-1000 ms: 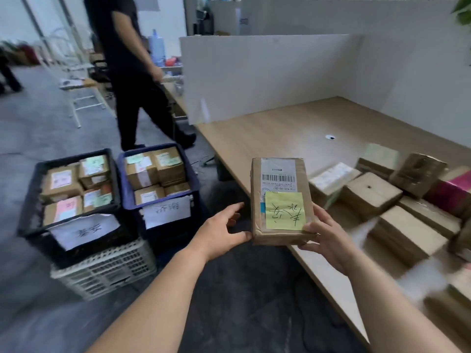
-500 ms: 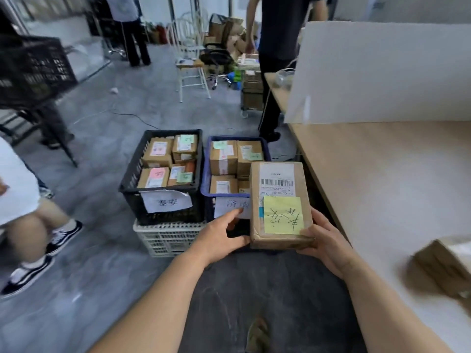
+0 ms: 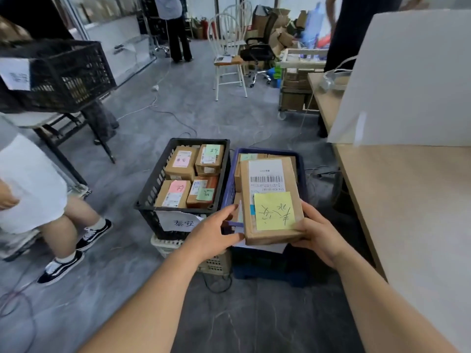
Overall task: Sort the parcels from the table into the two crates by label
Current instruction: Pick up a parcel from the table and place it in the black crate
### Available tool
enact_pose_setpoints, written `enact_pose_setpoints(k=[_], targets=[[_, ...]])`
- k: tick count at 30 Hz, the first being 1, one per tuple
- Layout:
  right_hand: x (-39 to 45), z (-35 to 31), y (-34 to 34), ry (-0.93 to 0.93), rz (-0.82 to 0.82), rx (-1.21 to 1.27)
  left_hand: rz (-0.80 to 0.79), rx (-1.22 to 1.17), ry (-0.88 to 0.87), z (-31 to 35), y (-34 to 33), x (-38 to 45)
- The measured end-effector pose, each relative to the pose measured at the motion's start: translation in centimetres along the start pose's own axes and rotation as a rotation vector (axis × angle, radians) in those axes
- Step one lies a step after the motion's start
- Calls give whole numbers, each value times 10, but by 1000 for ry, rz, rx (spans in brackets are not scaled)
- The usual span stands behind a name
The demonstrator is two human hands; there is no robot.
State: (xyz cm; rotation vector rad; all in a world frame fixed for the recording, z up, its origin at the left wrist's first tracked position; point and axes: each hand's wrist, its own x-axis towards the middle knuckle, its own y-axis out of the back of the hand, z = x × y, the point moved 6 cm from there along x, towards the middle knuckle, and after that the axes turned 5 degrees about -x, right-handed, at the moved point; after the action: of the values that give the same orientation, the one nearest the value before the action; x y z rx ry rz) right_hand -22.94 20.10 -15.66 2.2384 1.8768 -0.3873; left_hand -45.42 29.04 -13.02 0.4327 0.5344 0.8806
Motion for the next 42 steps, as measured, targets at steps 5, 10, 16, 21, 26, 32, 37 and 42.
enact_pose_setpoints(k=[5,10,16,21,26,32,37,42], targets=[[49,3,-27,-26,-92,-7,80,2,60,-19,29,6],[96,-1,-51,-52,-121,-34,93,15,105,-45,56,30],[154,-3,-77,-102,-85,-34,27,0,119,-75,90,80],[217,-11,-120,-151,-44,-26,-23,9,110,-110,146,134],[280,-19,-172,-211,-8,-23,-61,-3,137,-154,205,179],[328,-16,-223,-275,6,8,-113,-7,180,-200,253,220],[350,-5,-233,-325,-14,-36,-118,-4,207,-222,266,242],[373,10,-230,-387,-60,-74,-80,-68,216,-233,267,269]])
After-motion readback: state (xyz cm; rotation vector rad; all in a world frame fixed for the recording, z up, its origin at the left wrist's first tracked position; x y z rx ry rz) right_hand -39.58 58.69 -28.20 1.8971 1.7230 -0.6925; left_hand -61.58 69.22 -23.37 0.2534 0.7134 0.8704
